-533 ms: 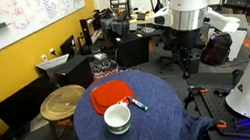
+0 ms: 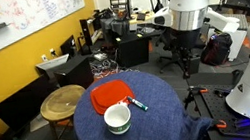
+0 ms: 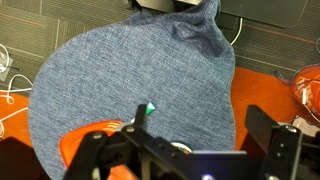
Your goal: Place the green marker inside the mug
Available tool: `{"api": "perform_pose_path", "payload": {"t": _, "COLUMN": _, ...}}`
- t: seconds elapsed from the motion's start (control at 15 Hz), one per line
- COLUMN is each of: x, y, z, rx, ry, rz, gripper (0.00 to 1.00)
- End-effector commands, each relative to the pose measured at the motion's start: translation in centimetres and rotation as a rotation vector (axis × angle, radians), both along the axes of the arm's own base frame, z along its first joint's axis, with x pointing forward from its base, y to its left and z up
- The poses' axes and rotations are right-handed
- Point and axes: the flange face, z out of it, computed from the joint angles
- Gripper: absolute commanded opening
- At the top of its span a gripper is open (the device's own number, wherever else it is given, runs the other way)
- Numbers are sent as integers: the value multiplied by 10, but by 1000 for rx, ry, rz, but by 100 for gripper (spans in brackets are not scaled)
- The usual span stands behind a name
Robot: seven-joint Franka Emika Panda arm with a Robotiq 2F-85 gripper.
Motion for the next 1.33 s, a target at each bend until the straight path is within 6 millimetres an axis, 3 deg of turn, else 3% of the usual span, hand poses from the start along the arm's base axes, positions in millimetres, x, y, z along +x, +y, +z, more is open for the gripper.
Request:
{"api": "perform_pose_path", "payload": {"t": 0.0, "x": 6, "y": 3, "z": -1, "rx": -4, "ry": -30, "rz": -2, "gripper": 100}}
{"api": "perform_pose_path", "payload": {"t": 0.4, "x": 35, "y": 6, "z": -8, "rx": 72, "ry": -203, "rz": -126, "gripper": 100}}
{"api": "perform_pose_path", "payload": {"t": 0.87, "x": 60, "y": -1, "z": -34, "rx": 136, "ry": -362, "rz": -473, "gripper": 100}}
{"api": "perform_pose_path", "payload": {"t": 1.27, "x": 74, "y": -14, "z": -58, "rx": 123, "ry": -397, "rz": -708, "gripper": 100}}
